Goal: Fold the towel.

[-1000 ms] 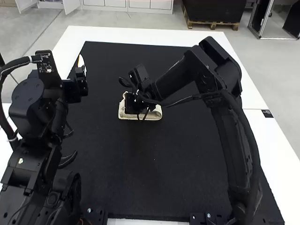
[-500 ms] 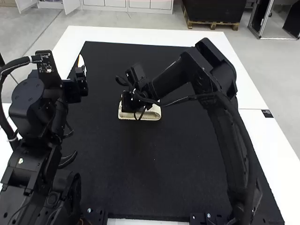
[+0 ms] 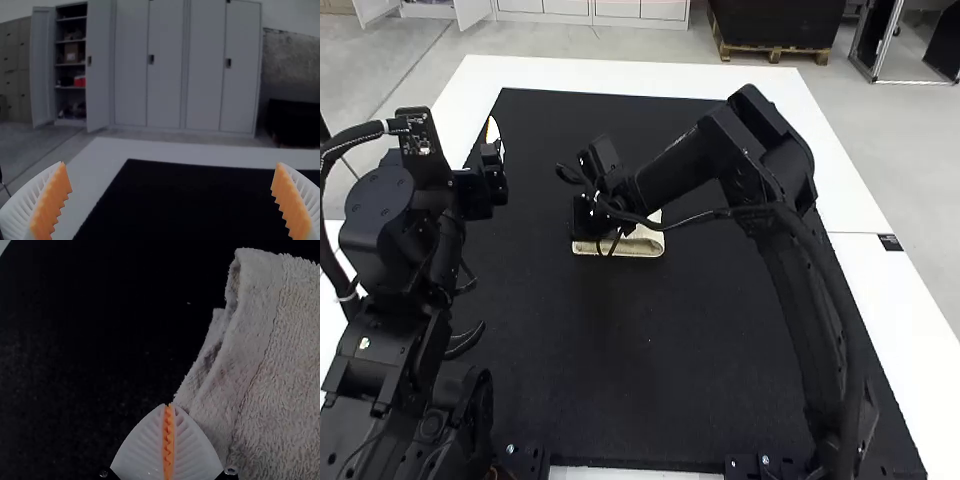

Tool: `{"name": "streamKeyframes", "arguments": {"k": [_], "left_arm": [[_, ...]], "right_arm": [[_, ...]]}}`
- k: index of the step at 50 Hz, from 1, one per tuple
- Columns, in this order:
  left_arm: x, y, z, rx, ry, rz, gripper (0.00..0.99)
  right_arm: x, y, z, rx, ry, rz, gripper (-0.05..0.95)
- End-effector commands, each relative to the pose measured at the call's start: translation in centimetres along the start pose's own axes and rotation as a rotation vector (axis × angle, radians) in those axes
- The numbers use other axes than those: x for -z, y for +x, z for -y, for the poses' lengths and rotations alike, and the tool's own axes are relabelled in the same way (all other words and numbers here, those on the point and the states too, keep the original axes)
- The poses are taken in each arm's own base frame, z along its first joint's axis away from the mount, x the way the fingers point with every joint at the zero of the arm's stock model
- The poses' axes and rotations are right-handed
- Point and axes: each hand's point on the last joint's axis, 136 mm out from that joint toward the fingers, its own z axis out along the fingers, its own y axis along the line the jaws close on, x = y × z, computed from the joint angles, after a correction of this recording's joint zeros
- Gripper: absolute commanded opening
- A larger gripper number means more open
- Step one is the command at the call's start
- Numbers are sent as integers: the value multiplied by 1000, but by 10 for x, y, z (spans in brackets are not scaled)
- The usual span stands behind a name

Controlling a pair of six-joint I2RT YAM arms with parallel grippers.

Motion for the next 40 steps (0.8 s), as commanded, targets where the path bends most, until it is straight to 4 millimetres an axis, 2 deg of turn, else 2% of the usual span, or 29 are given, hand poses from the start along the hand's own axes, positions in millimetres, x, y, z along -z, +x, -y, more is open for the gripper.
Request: {"name": "streamKeyframes", "arguments": {"k": [1, 24, 30, 40], "left_arm": [[4, -7, -2, -2, -4, 33, 946], [4, -7, -1, -2, -1, 32, 946], [4, -8, -2, -4, -1, 33, 946], [4, -8, -1, -5, 1, 35, 946]], "right_arm": [[-2, -5, -3, 14, -3, 13, -2], [-11, 2, -2, 20, -19, -6, -2], [-8, -6, -10, 25, -30, 5, 0], [6, -34, -28, 30, -55, 48, -2]]}}
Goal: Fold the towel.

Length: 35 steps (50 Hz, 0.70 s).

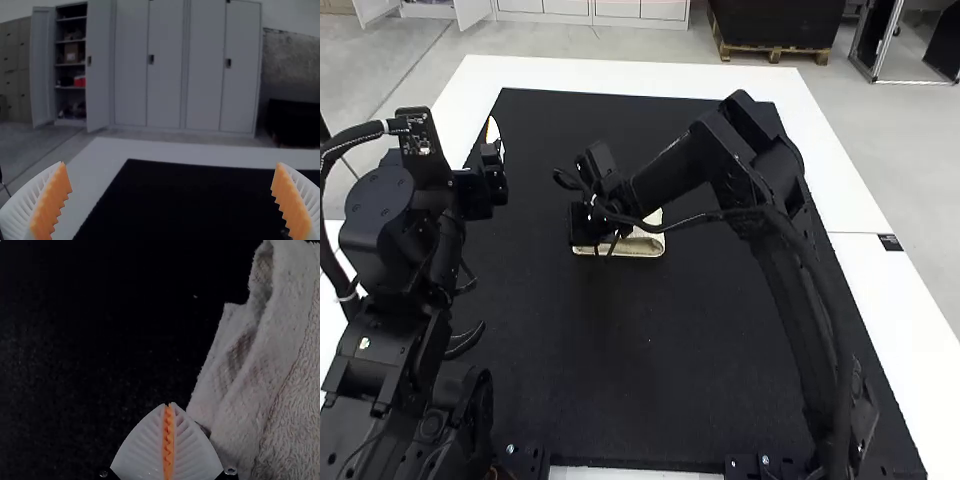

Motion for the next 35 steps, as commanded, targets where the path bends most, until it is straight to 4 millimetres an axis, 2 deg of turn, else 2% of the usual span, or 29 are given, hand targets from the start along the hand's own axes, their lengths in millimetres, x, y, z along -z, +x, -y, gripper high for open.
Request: {"name": "streamKeyframes", "arguments": {"k": [1, 10, 16, 22, 28, 33, 35], "left_arm": [[4, -8, -1, -4, 0, 34, 946], [4, -8, -1, -4, 0, 34, 946], [4, -8, -1, -4, 0, 34, 946], [4, -7, -2, -5, -1, 33, 946], [4, -7, -2, -5, -3, 33, 946], [4, -8, -2, -4, -3, 34, 946], [4, -8, -2, -4, -4, 36, 946]], "right_arm": [[14, -33, -24, 17, -43, 64, -2], [25, -55, -41, 27, -61, 95, -2], [37, -76, -58, 46, -77, 131, 0], [53, -101, -63, 45, -75, 174, -2], [72, -129, -59, 35, -62, 224, -2], [97, -158, -46, 19, -47, 283, 0], [113, -175, -38, 13, -31, 322, -2]]}}
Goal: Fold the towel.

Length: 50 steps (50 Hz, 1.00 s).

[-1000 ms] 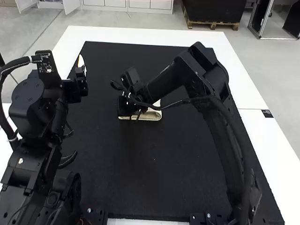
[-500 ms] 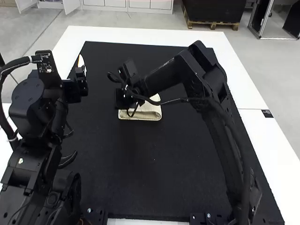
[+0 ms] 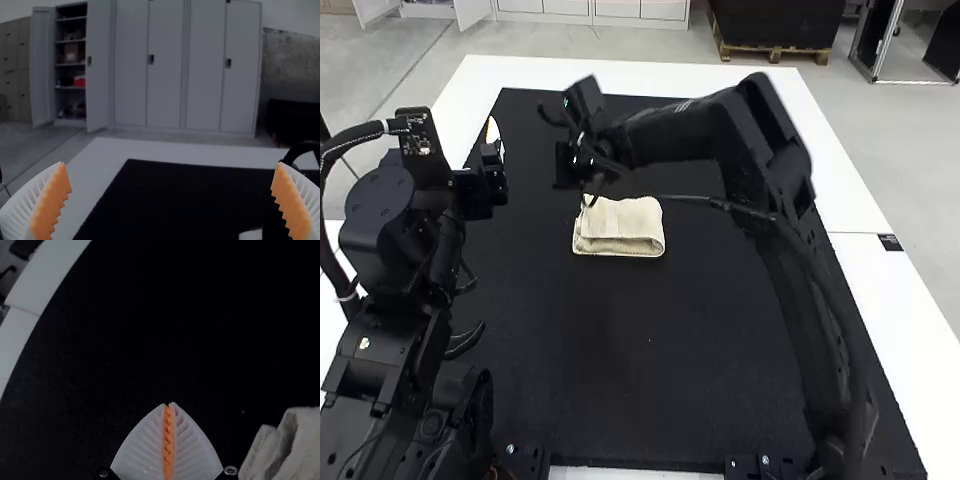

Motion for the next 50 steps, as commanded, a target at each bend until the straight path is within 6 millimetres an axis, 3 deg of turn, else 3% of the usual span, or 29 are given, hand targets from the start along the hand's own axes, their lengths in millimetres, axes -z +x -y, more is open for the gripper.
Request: {"name": "streamKeyframes", "arguments": {"k": [1, 8, 14, 18, 28, 36, 42, 50], "left_arm": [[4, -8, -2, -5, -5, 33, 946], [4, -9, -2, -4, -6, 38, 946], [4, -10, -3, -1, -8, 42, 946], [4, -11, -4, 0, -14, 46, 946], [4, -12, -5, 2, -23, 51, 946], [4, -14, -6, 4, -28, 58, 946], [4, -14, -7, 4, -31, 58, 946], [4, -14, -7, 6, -31, 58, 946]], "right_arm": [[62, -98, 9, -15, 13, 209, -2], [110, -150, 47, -47, 59, 308, -2], [161, -191, 94, -71, 130, 398, -2], [193, -208, 122, -79, 179, 438, -2], [301, -239, 197, -76, 340, 581, -2], [372, -225, 240, -66, 463, 642, 0], [416, -189, 260, -47, 546, 689, -2], [472, -136, 261, 1, 622, 822, -2]]}}
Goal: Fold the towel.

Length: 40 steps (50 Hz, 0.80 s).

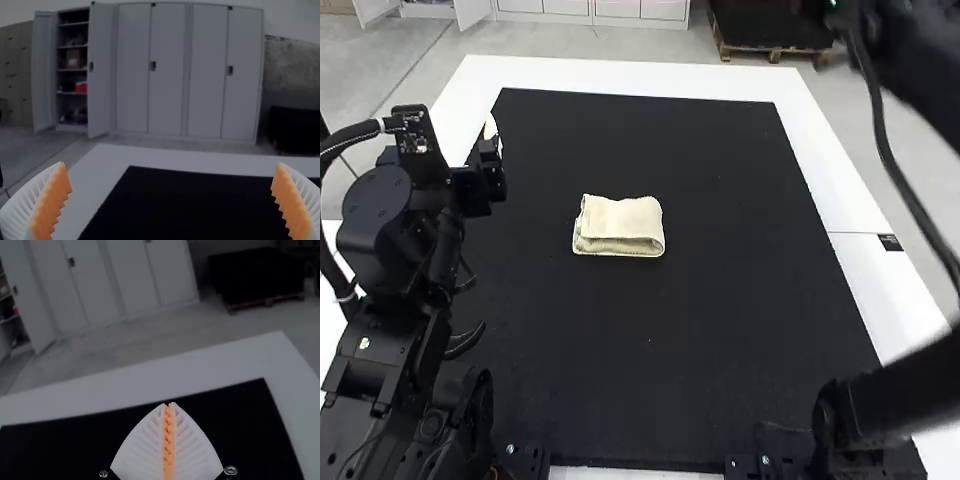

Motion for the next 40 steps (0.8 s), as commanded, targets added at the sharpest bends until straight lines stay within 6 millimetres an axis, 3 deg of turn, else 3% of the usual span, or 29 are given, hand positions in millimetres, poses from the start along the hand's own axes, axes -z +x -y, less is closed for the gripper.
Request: {"name": "streamKeyframes", "arguments": {"k": [1, 9, 15, 24, 32, 40], "left_arm": [[4, -8, -5, -1, -22, 35, 944], [3, -7, -5, 1, -22, 35, 946], [3, -7, -5, 2, -24, 44, 944], [2, -15, -6, 13, -33, 94, 944], [3, -28, -5, 13, -25, 177, 943], [0, -9, -3, -80, -37, 257, 943]], "right_arm": [[52, -4, 21, 51, 27, 120, -2], [112, 24, 40, 58, 54, 216, -2], [143, 46, 49, 52, 72, 274, -2], [182, 63, 53, 81, 58, 414, -2], [201, 82, 55, 109, 41, 489, -2], [191, 97, 53, 101, 13, 456, -2]]}}
